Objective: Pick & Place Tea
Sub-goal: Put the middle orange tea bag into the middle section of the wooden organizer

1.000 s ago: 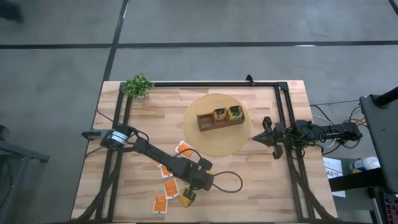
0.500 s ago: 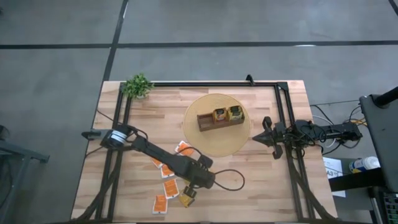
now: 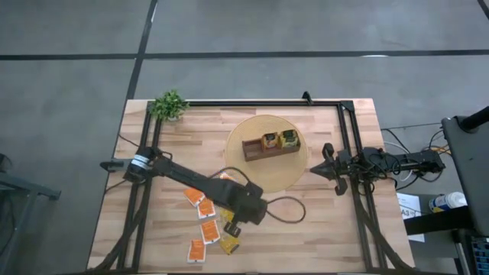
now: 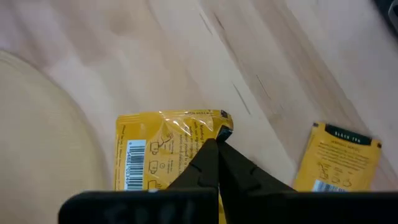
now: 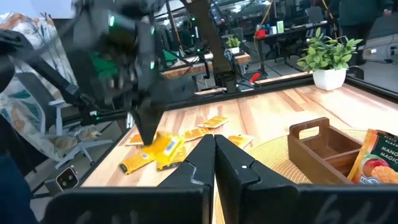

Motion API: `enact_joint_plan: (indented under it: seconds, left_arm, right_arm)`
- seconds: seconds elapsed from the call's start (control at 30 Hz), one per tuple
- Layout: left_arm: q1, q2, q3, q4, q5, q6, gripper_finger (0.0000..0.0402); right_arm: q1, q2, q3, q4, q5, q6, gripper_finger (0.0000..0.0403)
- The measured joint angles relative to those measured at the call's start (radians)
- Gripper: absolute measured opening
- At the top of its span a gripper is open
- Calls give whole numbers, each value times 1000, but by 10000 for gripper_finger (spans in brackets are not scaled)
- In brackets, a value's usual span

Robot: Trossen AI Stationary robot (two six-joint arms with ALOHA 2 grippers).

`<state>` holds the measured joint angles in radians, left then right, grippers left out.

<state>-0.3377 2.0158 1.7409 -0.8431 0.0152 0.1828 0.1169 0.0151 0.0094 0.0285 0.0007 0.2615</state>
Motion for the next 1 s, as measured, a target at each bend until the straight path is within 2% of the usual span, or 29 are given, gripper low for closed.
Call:
enact_joint_plan:
  seconds: [0.3,0.6,0.67,1.0]
  left_arm:
    - [109,-24,134,-90,28,59,0]
    - [298,-27,244,-104,109,105,0]
    - [345,-27,251,-102,157,105,0]
    - [549,-27,251,-42,529,173,0]
  right_arm:
    - [0,0,0,-2,1,0,8]
    - [0,0,0,-2,0,0,8]
    - [0,0,0,-2,0,0,8]
    - [0,0,0,-2,0,0,8]
